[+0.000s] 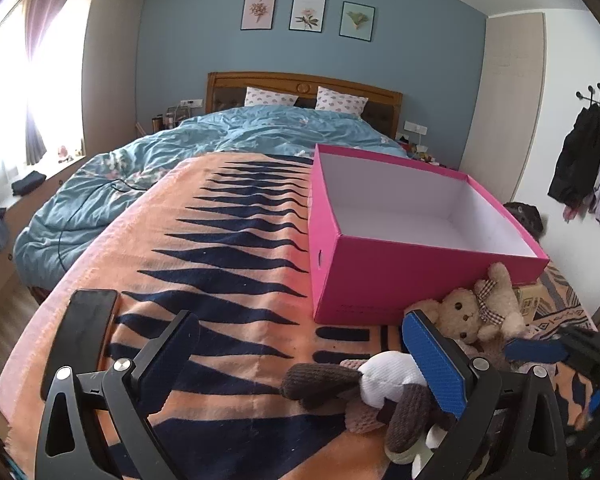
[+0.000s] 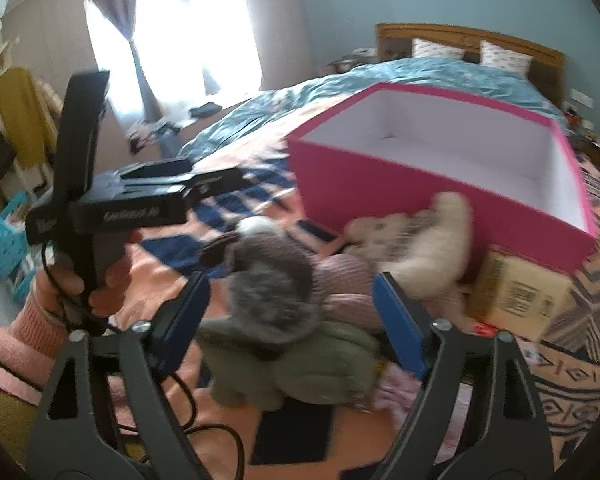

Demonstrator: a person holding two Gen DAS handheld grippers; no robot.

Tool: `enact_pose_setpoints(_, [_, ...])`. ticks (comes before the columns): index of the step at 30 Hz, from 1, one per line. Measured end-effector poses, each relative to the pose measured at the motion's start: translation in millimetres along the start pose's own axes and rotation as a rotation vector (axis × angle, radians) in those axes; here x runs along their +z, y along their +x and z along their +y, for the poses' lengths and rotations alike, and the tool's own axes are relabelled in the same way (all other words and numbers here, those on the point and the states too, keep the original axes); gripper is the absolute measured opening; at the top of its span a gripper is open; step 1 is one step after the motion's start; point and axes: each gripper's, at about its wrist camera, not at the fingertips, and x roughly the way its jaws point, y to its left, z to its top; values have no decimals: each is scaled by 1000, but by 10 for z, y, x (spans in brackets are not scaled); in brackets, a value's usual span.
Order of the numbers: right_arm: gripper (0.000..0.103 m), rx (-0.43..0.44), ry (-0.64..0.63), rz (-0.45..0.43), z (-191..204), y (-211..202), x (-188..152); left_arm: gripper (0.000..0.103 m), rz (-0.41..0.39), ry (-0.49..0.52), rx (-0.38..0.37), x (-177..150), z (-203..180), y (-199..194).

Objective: Organize objects
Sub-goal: 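Grasp the brown-and-white plush dog with the right gripper, then carry the plush dog into the pink box and open the right gripper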

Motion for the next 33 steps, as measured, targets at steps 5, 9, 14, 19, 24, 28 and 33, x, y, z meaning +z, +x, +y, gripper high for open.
enact_pose_setpoints(5, [57,28,23,71,-3,251,23,103,11,20,4,-54,41,-8])
enact_pose_setpoints(9, [56,57,66,82,-96,284,32,103,19,35,-35,-84,70,-23])
enact_pose_setpoints(14, [54,72,94,16,-191,88,145,103,43,77,-205,-110,18,-36])
enact_pose_setpoints(19, [53,75,132,-40,-322,-65,304,103,73,139,-349,-117,-136,-27])
enact_pose_setpoints(24, [53,127,175,-86,-454,-232,456,95,75,219,-400,-22,-382,28])
enact_pose_setpoints(28, [53,156,176,-115,-480,-381,556,80,62,259,-397,182,-497,103])
enact_pose_setpoints(33, [53,192,176,-143,-551,-490,711,73,5,301,-436,517,-616,109])
